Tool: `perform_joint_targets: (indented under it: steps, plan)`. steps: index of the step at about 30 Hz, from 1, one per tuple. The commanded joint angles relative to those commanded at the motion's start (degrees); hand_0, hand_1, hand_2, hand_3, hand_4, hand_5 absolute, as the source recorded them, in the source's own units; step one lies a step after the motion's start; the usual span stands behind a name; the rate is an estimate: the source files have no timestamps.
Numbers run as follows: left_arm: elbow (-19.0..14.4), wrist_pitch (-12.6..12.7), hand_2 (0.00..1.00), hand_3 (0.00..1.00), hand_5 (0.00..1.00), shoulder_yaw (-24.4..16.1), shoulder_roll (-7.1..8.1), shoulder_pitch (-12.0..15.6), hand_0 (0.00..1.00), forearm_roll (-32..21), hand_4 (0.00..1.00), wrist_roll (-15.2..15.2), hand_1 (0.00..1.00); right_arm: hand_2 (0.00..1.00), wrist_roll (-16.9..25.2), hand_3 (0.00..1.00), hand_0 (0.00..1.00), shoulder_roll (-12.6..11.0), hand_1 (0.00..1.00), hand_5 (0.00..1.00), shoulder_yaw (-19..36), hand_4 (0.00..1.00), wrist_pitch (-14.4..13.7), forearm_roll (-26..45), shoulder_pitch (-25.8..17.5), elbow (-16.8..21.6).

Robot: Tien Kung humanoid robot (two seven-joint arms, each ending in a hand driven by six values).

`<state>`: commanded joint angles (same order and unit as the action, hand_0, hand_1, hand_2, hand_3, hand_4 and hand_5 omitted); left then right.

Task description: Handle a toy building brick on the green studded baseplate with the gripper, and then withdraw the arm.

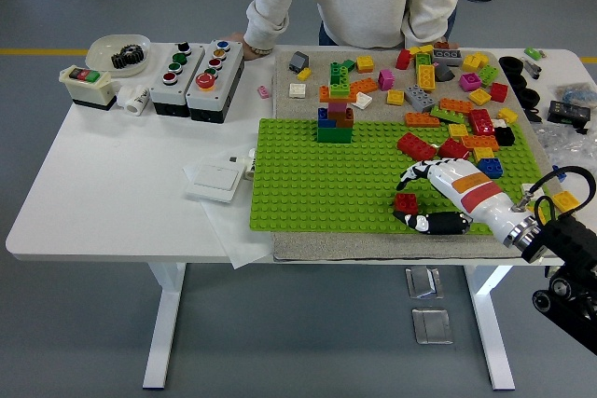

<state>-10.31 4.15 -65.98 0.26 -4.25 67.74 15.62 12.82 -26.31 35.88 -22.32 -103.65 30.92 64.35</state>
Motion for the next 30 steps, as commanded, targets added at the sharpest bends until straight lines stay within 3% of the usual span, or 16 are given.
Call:
perform_joint_targets:
  steps: [1, 7, 9, 13, 14, 21, 30]
  plan:
    - [0.0, 0.0, 0.686, 0.571, 0.617, 0.0, 0.0, 0.0, 0.779, 0.0, 0.594, 0.0, 0.721, 0.751, -1.4, 0.687, 0.74, 0.2, 0.694, 0.477, 0.4, 0.814, -0.1, -0.1, 0.5, -0.6]
    - [0.0, 0.0, 0.686, 0.571, 0.617, 0.0, 0.01, 0.0, 0.779, 0.0, 0.594, 0.1, 0.721, 0.751, -6.9, 0.687, 0.74, 1.6, 0.694, 0.477, 1.7, 0.814, -0.9, 0.7, 3.4, -3.8]
    - [0.0, 0.0, 0.685, 0.569, 0.615, 0.0, 0.0, 0.1, 0.78, -0.1, 0.594, 0.1, 0.721, 0.761, -8.2, 0.732, 0.75, 2.2, 0.706, 0.448, 2.0, 0.867, -1.2, 1.0, 4.4, -5.2]
    - [0.0, 0.0, 0.685, 0.569, 0.615, 0.3, 0.02, 0.1, 0.78, -0.4, 0.594, 0.1, 0.721, 0.761, -11.0, 0.732, 0.75, 3.1, 0.706, 0.448, 2.3, 0.867, -0.5, 0.5, 5.8, -7.3]
    - [0.0, 0.0, 0.686, 0.569, 0.614, 0.4, 0.05, 0.1, 0.779, -0.5, 0.594, 0.1, 0.721, 0.761, -12.0, 0.789, 0.753, 3.6, 0.708, 0.417, 2.2, 0.929, -0.3, 0.6, 6.3, -8.2]
    - [0.0, -0.2, 0.688, 0.569, 0.614, 0.6, 0.11, 0.4, 0.78, -0.3, 0.594, 0.2, 0.721, 0.752, -16.3, 0.801, 0.751, 6.8, 0.708, 0.428, 1.1, 0.97, 2.1, -0.7, 9.2, -11.9]
    - [0.0, -0.3, 0.688, 0.569, 0.611, 1.0, 0.28, 0.5, 0.779, 0.1, 0.592, 0.4, 0.721, 0.729, -17.9, 0.755, 0.747, 11.6, 0.7, 0.431, -0.3, 0.952, 4.4, -0.5, 13.9, -18.2]
